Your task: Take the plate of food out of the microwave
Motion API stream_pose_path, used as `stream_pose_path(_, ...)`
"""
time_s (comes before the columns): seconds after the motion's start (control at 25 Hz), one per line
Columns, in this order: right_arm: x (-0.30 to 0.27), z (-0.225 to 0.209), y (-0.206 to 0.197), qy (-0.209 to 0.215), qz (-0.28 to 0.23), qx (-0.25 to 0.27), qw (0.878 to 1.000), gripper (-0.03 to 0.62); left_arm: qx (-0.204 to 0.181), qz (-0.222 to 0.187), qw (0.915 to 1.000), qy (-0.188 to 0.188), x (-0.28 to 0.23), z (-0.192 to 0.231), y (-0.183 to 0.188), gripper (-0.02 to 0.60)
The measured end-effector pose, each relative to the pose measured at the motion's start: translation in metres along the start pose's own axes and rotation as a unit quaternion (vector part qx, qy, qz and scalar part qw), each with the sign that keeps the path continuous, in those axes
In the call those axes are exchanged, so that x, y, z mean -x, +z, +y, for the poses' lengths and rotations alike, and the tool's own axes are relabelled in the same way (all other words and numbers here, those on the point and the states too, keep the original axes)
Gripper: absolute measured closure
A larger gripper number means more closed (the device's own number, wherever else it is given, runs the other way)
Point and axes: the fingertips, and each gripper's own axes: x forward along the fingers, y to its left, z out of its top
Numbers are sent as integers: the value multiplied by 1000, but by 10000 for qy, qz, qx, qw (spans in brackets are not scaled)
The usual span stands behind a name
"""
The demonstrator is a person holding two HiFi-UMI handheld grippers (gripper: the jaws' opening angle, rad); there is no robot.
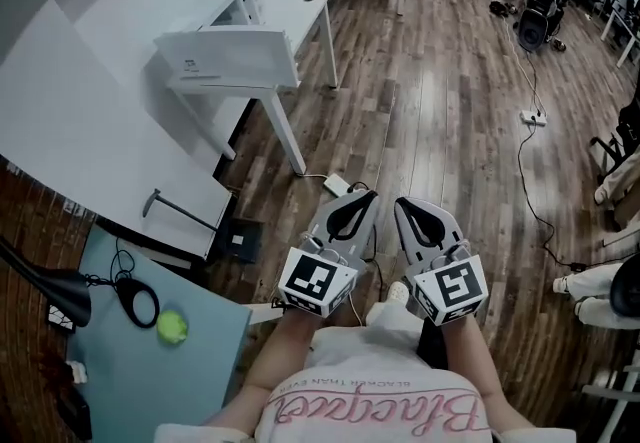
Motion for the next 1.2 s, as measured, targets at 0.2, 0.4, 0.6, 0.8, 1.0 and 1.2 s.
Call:
stream_pose_path(0.2,-13,-39,1,45,-160,-465,9988,583,22,59,9999,159,-41,11,0,577)
stream_pose_path(0.4,-8,-75,-6,292,-188,-669,9972,583,110,95,9996,255,-81,1,-4,577)
stream_pose_path(0.6,-5,-113,-13,351,-43,-726,9967,582,221,60,9989,418,-113,0,-5,577)
stream_pose_path(0.8,-4,-140,-24,424,116,-653,9969,582,239,94,9978,613,-130,-1,-11,577)
stream_pose_path(1.0,-12,-145,-28,557,99,-604,9966,583,313,186,9975,605,-137,-2,-23,577)
stream_pose_path(1.2,-20,-151,-33,573,192,-558,9966,583,319,188,9979,538,-149,2,-25,577)
